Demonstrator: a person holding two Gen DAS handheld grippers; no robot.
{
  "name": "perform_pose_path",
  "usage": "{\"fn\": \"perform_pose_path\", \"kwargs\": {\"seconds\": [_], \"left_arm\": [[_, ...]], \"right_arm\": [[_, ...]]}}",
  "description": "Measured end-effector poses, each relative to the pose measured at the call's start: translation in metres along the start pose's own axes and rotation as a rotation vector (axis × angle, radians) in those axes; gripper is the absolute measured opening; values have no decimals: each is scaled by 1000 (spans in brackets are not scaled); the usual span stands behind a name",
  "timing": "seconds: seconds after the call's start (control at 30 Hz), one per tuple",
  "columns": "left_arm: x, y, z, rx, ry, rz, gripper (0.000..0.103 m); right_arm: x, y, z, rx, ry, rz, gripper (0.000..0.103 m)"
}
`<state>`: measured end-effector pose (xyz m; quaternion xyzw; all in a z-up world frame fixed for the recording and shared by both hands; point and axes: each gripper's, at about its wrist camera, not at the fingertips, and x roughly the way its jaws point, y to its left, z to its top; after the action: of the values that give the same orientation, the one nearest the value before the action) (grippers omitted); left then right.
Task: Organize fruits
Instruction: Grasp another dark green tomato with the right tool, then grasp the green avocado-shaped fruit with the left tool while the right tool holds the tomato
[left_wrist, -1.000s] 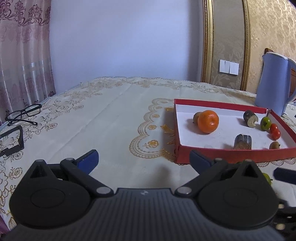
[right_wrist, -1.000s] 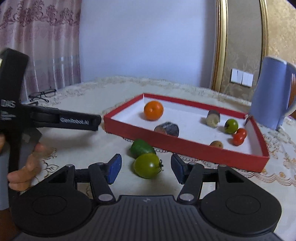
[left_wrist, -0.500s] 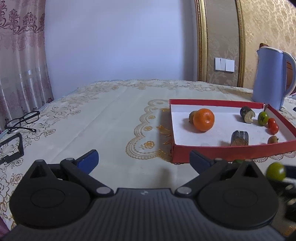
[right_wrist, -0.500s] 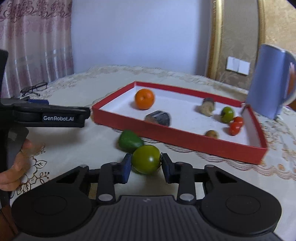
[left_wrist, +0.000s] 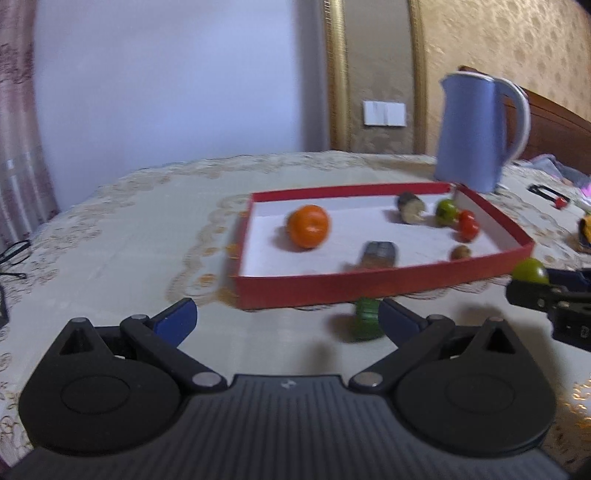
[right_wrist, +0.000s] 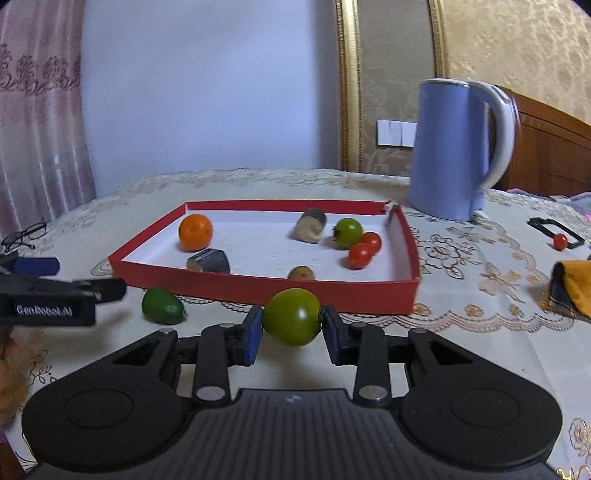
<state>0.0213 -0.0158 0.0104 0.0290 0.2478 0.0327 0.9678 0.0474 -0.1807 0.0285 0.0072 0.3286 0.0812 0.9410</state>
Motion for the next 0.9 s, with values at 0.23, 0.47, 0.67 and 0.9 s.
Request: {"fn": "perform_pose_path", "kwargs": {"seconds": [0.23,0.47,0.67,0.9], "left_arm": [[5,-31,1,70,2,-23,103],[20,-46,3,91,35,-26,98],[29,-53,3,91,53,-22,97],[37,-60,5,96,76,-34,93]], "right_arm": [[-6,-8,-4,17,-15,-12,34],[-8,-19,-5,33,-18,-26,34],[-6,-25,-8,46,-13,-28,34],[-8,-26,-8,46,-16,-30,34]]}}
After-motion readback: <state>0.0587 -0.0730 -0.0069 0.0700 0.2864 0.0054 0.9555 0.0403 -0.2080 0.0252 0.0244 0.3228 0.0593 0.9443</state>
